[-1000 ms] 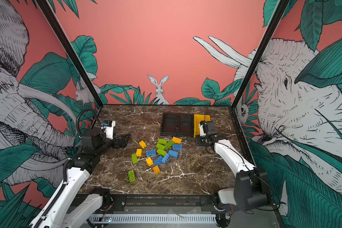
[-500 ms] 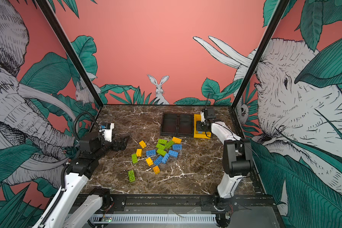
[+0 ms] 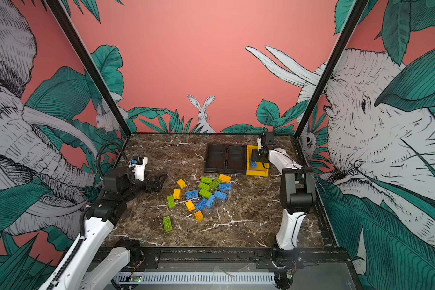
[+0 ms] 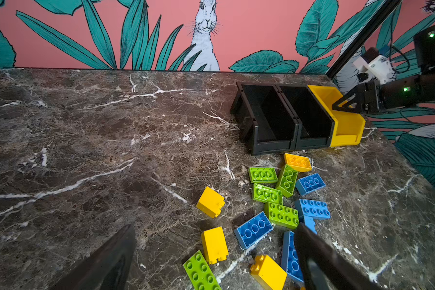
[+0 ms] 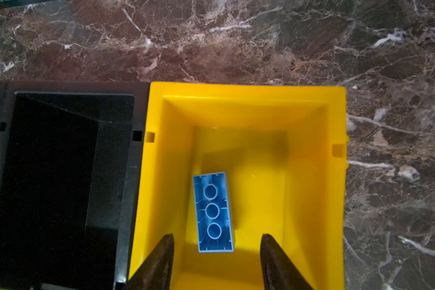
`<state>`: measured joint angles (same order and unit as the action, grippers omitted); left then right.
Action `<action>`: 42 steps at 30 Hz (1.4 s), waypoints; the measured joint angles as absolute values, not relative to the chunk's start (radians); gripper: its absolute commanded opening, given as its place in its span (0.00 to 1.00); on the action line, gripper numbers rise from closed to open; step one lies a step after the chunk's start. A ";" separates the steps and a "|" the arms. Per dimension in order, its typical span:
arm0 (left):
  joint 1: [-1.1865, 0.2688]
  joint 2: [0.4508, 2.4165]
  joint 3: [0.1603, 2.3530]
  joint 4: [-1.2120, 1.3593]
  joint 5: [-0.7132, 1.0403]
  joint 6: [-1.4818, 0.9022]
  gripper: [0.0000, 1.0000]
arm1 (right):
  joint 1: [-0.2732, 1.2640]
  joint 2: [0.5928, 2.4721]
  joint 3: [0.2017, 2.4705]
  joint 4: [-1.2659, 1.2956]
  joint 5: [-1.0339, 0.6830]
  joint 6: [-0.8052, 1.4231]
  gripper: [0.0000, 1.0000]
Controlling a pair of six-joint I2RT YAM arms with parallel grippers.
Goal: Sort the legos into containers by color
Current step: 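Carry the blue brick into the yellow bin and release it, then move the right gripper back to the bricks and grasp another blue brick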
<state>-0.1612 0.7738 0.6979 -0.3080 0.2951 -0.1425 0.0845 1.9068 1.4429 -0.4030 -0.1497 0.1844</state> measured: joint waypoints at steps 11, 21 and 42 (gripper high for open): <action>-0.162 0.774 0.698 -0.303 0.300 -0.147 0.99 | 0.323 1.368 1.029 -0.372 -0.095 0.343 0.70; -0.163 0.760 0.679 -0.291 0.303 -0.162 0.99 | 0.555 1.505 0.953 -0.331 -0.028 0.446 0.75; -0.163 0.749 0.677 -0.285 0.302 -0.169 0.99 | 0.628 1.798 1.129 -0.342 0.052 0.457 0.79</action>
<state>-0.1631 0.7486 0.6773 -0.2852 0.3023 -0.1688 0.6281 1.7985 1.1290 -0.3416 0.0521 0.4572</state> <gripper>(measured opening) 0.991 0.791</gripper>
